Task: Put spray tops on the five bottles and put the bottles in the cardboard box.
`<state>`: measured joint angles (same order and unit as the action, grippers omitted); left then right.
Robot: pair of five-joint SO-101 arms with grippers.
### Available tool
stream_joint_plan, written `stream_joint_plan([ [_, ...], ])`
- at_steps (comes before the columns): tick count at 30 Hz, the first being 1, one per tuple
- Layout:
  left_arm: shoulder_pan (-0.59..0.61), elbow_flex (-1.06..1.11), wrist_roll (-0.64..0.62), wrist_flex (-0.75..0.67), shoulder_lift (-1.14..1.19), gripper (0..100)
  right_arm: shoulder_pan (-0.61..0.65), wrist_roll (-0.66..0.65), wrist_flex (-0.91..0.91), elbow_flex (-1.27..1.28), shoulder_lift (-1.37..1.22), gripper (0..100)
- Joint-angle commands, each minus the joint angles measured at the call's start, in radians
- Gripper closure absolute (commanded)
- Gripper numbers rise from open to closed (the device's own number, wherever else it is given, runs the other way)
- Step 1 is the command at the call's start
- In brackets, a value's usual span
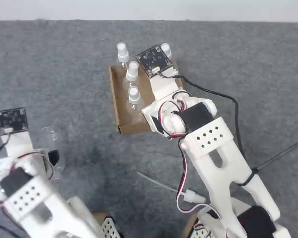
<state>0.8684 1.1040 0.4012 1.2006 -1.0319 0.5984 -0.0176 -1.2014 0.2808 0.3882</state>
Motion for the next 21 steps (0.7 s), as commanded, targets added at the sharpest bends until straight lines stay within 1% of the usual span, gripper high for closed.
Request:
stream_joint_plan([
  [1,-0.008,-0.114,0.008,-0.058,0.19,68,0.008,-0.012,0.022,-0.014,0.051,80.8],
  [9,-0.075,-0.255,0.003,-0.058,0.503,68,0.008,-0.012,0.022,-0.012,0.051,80.8],
  [21,-0.077,-0.449,0.006,-0.058,0.856,68,0.008,-0.012,0.024,-0.012,0.048,80.7],
])
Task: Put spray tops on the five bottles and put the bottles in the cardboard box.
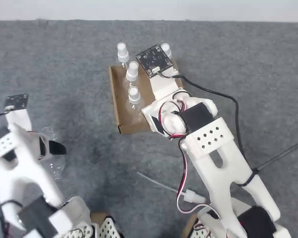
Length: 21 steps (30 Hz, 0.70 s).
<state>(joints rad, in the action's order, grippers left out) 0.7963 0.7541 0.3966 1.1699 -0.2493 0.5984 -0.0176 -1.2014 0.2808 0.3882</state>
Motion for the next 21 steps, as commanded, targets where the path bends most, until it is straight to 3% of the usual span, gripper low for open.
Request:
stream_joint_plan([
  [1,-0.006,-0.116,0.011,-0.029,0.1,68,0.008,-0.012,0.024,-0.012,0.048,80.7],
  [7,-0.063,-0.179,0.009,-0.029,0.244,69,0.008,-0.012,0.024,-0.012,0.047,80.7],
  [21,-0.1,-0.237,0.06,-0.018,0.33,90,0.008,-0.012,0.041,-0.011,0.045,80.7],
])
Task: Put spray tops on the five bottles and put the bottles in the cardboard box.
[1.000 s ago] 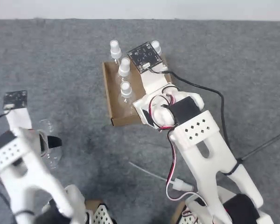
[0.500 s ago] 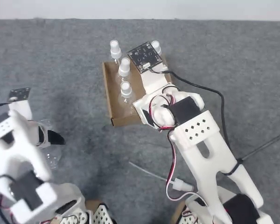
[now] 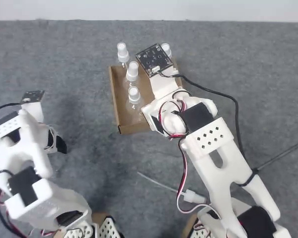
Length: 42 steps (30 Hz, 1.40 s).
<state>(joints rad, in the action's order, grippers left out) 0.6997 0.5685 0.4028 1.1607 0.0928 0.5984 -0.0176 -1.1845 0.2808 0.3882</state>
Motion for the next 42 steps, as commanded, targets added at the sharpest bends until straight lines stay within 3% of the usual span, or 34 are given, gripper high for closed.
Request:
stream_joint_plan([
  [1,-0.003,-0.053,0.084,-0.009,-0.012,91,0.007,-0.012,0.024,-0.011,0.045,80.7],
  [4,-0.003,-0.077,0.167,0.032,-0.012,94,0.007,-0.012,0.024,-0.011,0.045,80.7],
  [11,-0.003,-0.288,0.27,0.305,-0.012,97,0.007,-0.015,0.021,-0.011,0.054,80.7],
  [17,-0.006,-0.414,0.443,0.477,-0.012,99,0.008,-0.078,0.019,-0.011,0.056,80.7],
  [27,-0.006,-0.504,0.568,0.595,-0.012,99,0.008,-0.083,0.018,-0.011,0.056,80.7],
  [42,-0.034,-0.499,0.568,0.594,-0.264,99,0.005,-0.183,-0.021,-0.017,0.185,80.7],
])
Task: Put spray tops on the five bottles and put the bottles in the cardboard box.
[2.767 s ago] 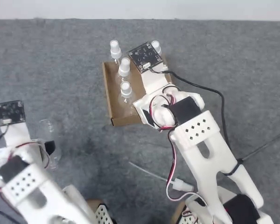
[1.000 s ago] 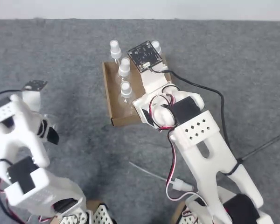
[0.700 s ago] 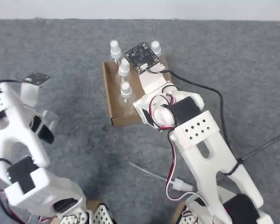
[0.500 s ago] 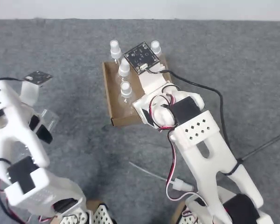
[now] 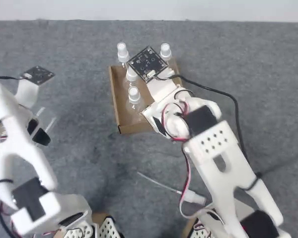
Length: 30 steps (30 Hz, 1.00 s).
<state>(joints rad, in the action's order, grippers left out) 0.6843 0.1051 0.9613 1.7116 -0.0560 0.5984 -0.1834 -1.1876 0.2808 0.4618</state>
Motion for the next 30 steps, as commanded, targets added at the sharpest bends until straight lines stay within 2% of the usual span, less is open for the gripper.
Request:
stream_joint_plan([
  [1,-0.029,-0.027,0.009,0.043,-0.123,99,0.005,-0.018,-0.022,-0.017,0.139,80.7],
  [8,-0.115,0.042,0.009,0.043,-0.227,99,0.001,-0.077,-0.101,-0.012,0.232,80.7],
  [12,-0.203,0.097,0.009,0.041,-0.319,99,-0.031,-0.087,-0.16,-0.012,0.277,80.7],
  [23,-0.42,0.236,0.006,0.04,-0.529,99,-0.217,-0.161,-0.292,-0.011,0.409,80.7],
  [30,-0.605,0.314,-0.008,0.038,-0.617,99,-0.349,-0.19,-0.372,-0.011,0.446,80.7],
])
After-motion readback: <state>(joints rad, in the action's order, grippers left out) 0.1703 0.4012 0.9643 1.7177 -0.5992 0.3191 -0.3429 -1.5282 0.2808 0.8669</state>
